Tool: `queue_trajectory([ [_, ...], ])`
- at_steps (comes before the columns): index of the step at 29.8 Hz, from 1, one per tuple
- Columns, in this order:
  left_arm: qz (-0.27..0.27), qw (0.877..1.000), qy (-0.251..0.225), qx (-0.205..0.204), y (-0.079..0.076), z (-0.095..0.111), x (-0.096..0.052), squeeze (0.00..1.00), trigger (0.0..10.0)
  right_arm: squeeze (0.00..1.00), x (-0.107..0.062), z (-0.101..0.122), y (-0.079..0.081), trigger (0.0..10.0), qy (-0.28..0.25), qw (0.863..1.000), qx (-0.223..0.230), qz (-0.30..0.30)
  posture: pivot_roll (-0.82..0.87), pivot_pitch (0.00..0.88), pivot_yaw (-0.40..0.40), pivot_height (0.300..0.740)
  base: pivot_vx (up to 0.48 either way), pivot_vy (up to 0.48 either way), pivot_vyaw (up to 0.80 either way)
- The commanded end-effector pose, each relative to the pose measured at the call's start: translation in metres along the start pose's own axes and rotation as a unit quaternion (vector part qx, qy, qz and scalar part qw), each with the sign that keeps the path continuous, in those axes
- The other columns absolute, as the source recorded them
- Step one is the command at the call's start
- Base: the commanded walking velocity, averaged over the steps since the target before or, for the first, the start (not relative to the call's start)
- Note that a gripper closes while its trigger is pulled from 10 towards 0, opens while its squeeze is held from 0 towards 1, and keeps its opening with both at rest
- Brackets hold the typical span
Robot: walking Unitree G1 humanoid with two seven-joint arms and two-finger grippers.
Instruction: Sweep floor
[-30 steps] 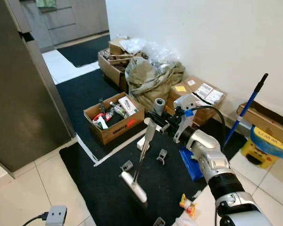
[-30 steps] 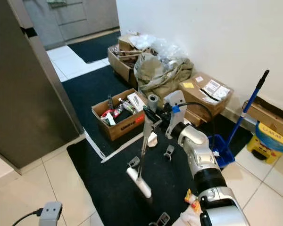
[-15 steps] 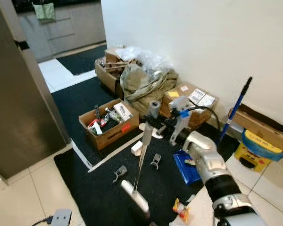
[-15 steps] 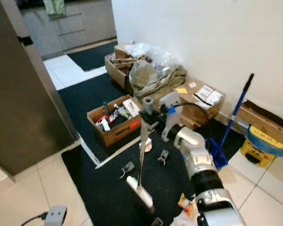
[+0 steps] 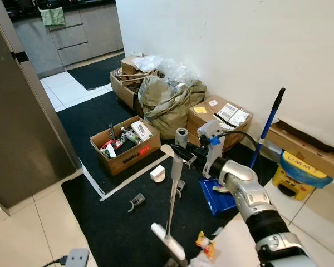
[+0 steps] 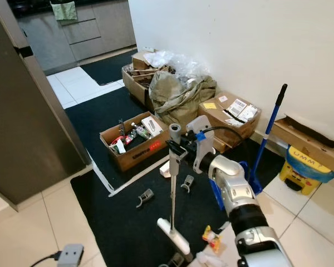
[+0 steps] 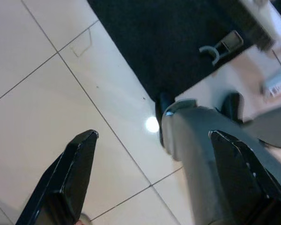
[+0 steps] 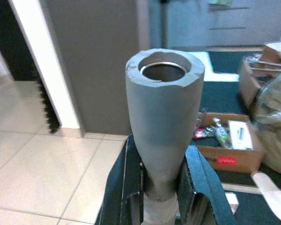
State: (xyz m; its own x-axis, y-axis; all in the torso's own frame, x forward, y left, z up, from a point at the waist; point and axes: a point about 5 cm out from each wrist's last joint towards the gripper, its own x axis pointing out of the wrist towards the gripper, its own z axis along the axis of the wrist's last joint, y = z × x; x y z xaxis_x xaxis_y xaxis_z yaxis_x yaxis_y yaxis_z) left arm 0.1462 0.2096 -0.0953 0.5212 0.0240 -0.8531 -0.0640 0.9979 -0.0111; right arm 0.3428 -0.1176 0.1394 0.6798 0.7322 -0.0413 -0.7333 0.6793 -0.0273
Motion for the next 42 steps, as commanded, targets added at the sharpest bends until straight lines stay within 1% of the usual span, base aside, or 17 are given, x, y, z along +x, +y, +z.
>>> queue_trajectory([
  [1, 0.002, 1.000, 0.003, -0.008, -0.003, -0.002, 0.000, 0.00, 10.0, 0.00, 0.005, 0.010, 0.006, 10.0, -0.017, 1.000, -0.011, 0.019, 0.00, 0.012, 0.032, 0.740, 0.000, 0.000, 0.00],
  [3, 0.002, 1.000, 0.002, -0.008, -0.007, 0.000, 0.001, 0.00, 10.0, 0.00, 0.004, 0.008, 0.008, 10.0, -0.008, 0.999, -0.018, 0.032, -0.01, 0.012, 0.033, 0.740, 0.000, 0.000, 0.00],
  [4, -0.001, 1.000, 0.001, -0.006, -0.011, 0.001, 0.002, 0.00, 10.0, 0.00, 0.003, 0.007, 0.008, 10.0, -0.003, 0.999, -0.022, 0.034, -0.01, 0.014, 0.032, 0.740, 0.000, 0.000, 0.00],
  [6, -0.003, 1.000, 0.001, -0.005, -0.013, 0.002, 0.003, 0.00, 10.0, 0.00, 0.002, 0.007, 0.007, 10.0, -0.001, 0.999, -0.024, 0.035, -0.01, 0.014, 0.032, 0.740, 0.000, 0.000, 0.00],
  [8, -0.003, 1.000, 0.003, -0.006, -0.013, 0.001, 0.002, 0.00, 10.0, 0.00, 0.002, 0.007, 0.007, 10.0, 0.000, 0.999, -0.025, 0.035, -0.01, 0.014, 0.032, 0.740, 0.000, 0.000, 0.00],
  [10, -0.008, 1.000, 0.005, -0.009, -0.009, -0.001, 0.001, 0.00, 10.0, 0.00, 0.002, 0.009, 0.006, 10.0, -0.002, 0.999, -0.025, 0.032, -0.01, 0.017, 0.030, 0.740, 0.000, 0.000, 0.00],
  [17, -0.018, 1.000, 0.008, -0.012, -0.006, -0.001, 0.001, 0.00, 10.0, 0.00, 0.001, 0.010, 0.006, 10.0, -0.003, 0.999, -0.025, 0.033, -0.01, 0.016, 0.027, 0.740, 0.000, -0.480, 0.00],
  [20, 0.001, 1.000, 0.003, -0.023, -0.002, 0.000, 0.001, 0.00, 10.0, 0.00, 0.000, 0.009, 0.006, 10.0, 0.001, 0.999, -0.026, 0.037, -0.02, 0.014, 0.024, 0.740, 0.000, -0.160, 0.00],
  [21, 0.007, 1.000, 0.009, -0.028, -0.001, -0.001, 0.001, 0.00, 10.0, 0.00, 0.000, 0.010, 0.006, 10.0, 0.001, 0.999, -0.026, 0.038, -0.02, 0.012, 0.021, 0.740, 0.000, 0.000, 0.00],
  [24, 0.009, 0.999, 0.010, -0.031, -0.002, -0.001, 0.001, 0.00, 10.0, 0.00, -0.001, 0.010, 0.006, 10.0, 0.002, 0.999, -0.026, 0.040, -0.02, 0.011, 0.019, 0.740, 0.000, 0.000, 0.00],
  [30, 0.004, 0.999, 0.008, -0.044, -0.008, 0.000, 0.002, 0.00, 10.0, 0.00, -0.001, 0.010, 0.007, 10.0, 0.004, 0.999, -0.028, 0.044, -0.02, 0.011, 0.015, 0.740, 0.000, 0.000, 0.00],
  [32, -0.004, 0.999, 0.011, -0.039, -0.012, 0.002, 0.003, 0.00, 10.0, 0.00, 0.000, 0.010, 0.007, 10.0, 0.006, 0.998, -0.029, 0.046, -0.02, 0.012, 0.014, 0.740, 0.000, 0.369, 0.00],
  [34, -0.005, 0.999, 0.011, -0.039, -0.012, 0.002, 0.003, 0.00, 10.0, 0.00, 0.000, 0.010, 0.007, 10.0, 0.006, 0.998, -0.029, 0.046, -0.02, 0.012, 0.014, 0.740, 0.000, 0.454, 0.00],
  [39, -0.001, 0.999, 0.006, -0.042, -0.008, 0.006, 0.003, 0.00, 10.0, 0.00, 0.000, 0.009, 0.009, 10.0, 0.009, 0.998, -0.029, 0.051, -0.02, 0.014, 0.012, 0.740, 0.000, 0.443, 0.00],
  [42, 0.001, 0.999, 0.005, -0.044, -0.007, 0.008, 0.003, 0.00, 10.0, 0.00, 0.000, 0.008, 0.010, 10.0, 0.011, 0.998, -0.029, 0.055, -0.02, 0.018, 0.010, 0.740, 0.000, 0.000, 0.00],
])
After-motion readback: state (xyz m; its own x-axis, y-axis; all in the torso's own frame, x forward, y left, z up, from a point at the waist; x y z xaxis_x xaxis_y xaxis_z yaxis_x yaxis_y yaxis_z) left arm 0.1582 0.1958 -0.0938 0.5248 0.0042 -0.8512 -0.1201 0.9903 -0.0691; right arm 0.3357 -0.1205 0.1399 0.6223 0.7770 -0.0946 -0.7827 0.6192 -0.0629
